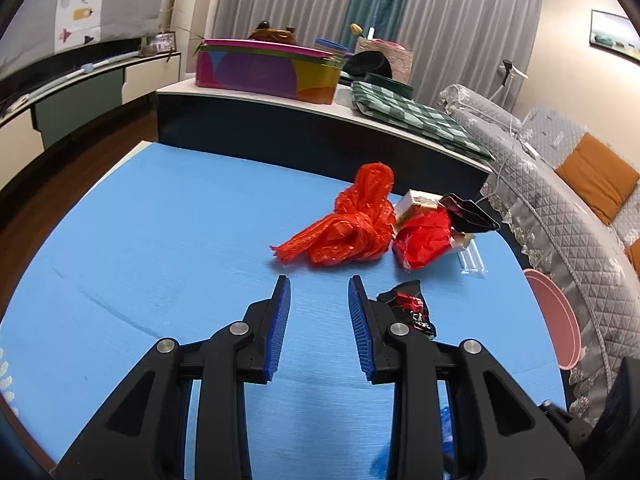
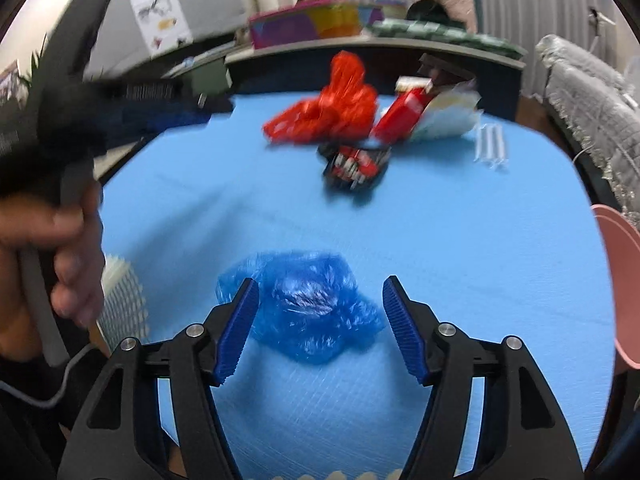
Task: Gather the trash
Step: 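Grasp the black-red packet with the left tool while the right tool grasps the blue plastic bag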
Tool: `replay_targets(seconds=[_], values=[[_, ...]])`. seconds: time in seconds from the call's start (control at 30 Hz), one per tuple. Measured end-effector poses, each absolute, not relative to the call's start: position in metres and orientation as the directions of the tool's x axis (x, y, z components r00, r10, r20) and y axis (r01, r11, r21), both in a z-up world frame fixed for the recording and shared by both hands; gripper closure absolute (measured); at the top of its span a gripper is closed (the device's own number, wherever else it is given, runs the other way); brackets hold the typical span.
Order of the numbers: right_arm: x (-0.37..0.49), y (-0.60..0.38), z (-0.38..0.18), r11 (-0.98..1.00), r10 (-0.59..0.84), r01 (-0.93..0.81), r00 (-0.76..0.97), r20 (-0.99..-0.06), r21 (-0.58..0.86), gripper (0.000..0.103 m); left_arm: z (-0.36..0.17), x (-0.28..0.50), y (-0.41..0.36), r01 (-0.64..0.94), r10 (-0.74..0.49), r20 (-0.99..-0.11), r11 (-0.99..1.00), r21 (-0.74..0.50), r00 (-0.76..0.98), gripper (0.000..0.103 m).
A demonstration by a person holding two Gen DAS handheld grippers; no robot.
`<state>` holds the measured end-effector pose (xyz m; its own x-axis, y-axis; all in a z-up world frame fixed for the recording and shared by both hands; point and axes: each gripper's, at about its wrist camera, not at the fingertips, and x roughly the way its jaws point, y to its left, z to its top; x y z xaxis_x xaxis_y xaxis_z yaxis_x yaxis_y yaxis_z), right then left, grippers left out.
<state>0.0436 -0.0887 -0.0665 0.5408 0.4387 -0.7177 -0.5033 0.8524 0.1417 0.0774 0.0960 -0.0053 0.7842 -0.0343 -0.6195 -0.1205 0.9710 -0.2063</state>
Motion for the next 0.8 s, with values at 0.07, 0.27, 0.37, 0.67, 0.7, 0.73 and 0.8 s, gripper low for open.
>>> replay_targets(seconds=[0.07, 0.27, 0.37, 0.67, 0.7, 0.73, 0.8], values=[[0.045, -0.088, -0.069, 0.849, 0.435, -0.511, 0.532, -0.726, 0.134, 0.069, -0.006, 0.081, 0.093, -0.111, -0.044, -0.621, 0.972, -0.208, 0.783, 0.073], [0.061, -0.114, -0.059, 0.889, 0.407, -0.432, 0.592, -0.696, 0.153, 0.082, -0.017, 0.097, 0.071, -0.064, -0.088, -0.640, 0.976, -0.210, 0.763, 0.073], [0.072, -0.135, -0.054, 0.930, 0.342, -0.338, 0.645, -0.684, 0.147, 0.082, -0.023, 0.106, 0.057, -0.036, -0.108, -0.650, 0.978, -0.204, 0.752, 0.073], [0.092, -0.176, -0.055, 0.979, 0.204, -0.159, 0.691, -0.694, 0.129, 0.082, -0.047, 0.136, 0.033, -0.009, -0.143, -0.714, 0.979, -0.205, 0.685, 0.073], [0.094, -0.180, -0.056, 0.980, 0.200, -0.148, 0.689, -0.696, 0.135, 0.082, -0.050, 0.138, 0.033, -0.016, -0.144, -0.722, 0.978, -0.210, 0.677, 0.072], [0.094, -0.184, -0.057, 0.980, 0.197, -0.139, 0.688, -0.698, 0.140, 0.082, -0.054, 0.141, 0.033, -0.025, -0.147, -0.731, 0.975, -0.219, 0.667, 0.064], [0.097, -0.188, -0.058, 0.981, 0.193, -0.127, 0.687, -0.701, 0.145, 0.082, -0.056, 0.144, 0.033, -0.032, -0.164, -0.732, 0.969, -0.246, 0.661, 0.057]])
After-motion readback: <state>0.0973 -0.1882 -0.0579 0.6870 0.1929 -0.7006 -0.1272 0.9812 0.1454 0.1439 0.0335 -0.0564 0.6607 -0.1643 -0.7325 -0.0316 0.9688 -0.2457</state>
